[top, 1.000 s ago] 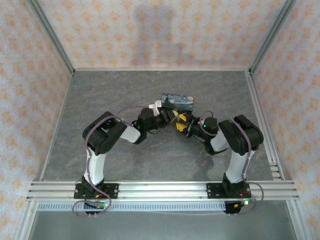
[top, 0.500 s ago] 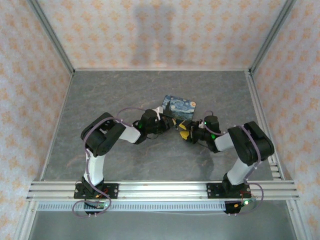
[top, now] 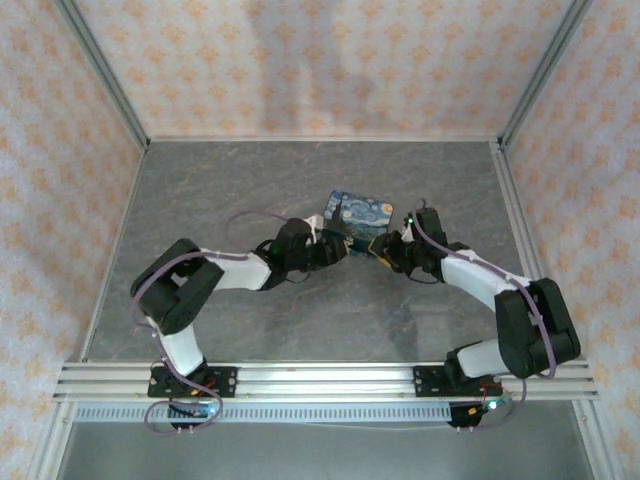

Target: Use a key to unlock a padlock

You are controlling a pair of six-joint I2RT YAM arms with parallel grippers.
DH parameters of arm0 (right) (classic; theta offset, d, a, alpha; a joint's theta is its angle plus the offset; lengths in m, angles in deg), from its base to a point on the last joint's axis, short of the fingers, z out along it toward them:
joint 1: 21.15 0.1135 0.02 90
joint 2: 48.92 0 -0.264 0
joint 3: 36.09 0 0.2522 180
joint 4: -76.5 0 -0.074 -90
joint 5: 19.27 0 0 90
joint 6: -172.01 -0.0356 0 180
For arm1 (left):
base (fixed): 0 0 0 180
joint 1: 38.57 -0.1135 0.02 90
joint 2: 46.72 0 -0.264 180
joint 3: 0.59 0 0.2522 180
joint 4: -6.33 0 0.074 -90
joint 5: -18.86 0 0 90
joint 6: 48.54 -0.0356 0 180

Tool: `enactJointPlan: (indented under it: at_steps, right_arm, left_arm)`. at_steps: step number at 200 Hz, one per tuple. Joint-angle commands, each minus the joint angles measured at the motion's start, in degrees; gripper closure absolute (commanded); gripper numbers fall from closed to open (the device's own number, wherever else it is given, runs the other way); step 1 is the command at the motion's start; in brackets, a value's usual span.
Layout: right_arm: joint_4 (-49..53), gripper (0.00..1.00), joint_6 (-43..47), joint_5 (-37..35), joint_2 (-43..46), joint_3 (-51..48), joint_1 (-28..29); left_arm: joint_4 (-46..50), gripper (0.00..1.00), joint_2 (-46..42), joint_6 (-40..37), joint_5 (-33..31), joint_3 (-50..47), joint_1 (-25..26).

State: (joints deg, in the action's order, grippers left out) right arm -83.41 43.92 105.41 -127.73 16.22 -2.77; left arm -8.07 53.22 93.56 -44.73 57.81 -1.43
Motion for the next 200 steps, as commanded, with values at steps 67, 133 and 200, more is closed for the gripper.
enactJointPlan:
  at_steps: [67,133,200]
  right_arm:
    - [10.29,0.54,22.45,-13.91,7.0,5.57,9.13]
    - [7.21,0.46,28.58,-22.55,-0.28,9.81,15.29]
    - [4.54,0.43,31.72,-26.46,-11.05,14.13,15.29]
  left_arm:
    - [33.34,0.35,-16.7,-12.93,-22.8,6.51,-0.43]
    - [39.7,0.32,-10.1,-14.22,-22.94,16.37,-4.52]
    - [39.08,0.32,-2.24,-12.77,-20.39,23.07,-5.35]
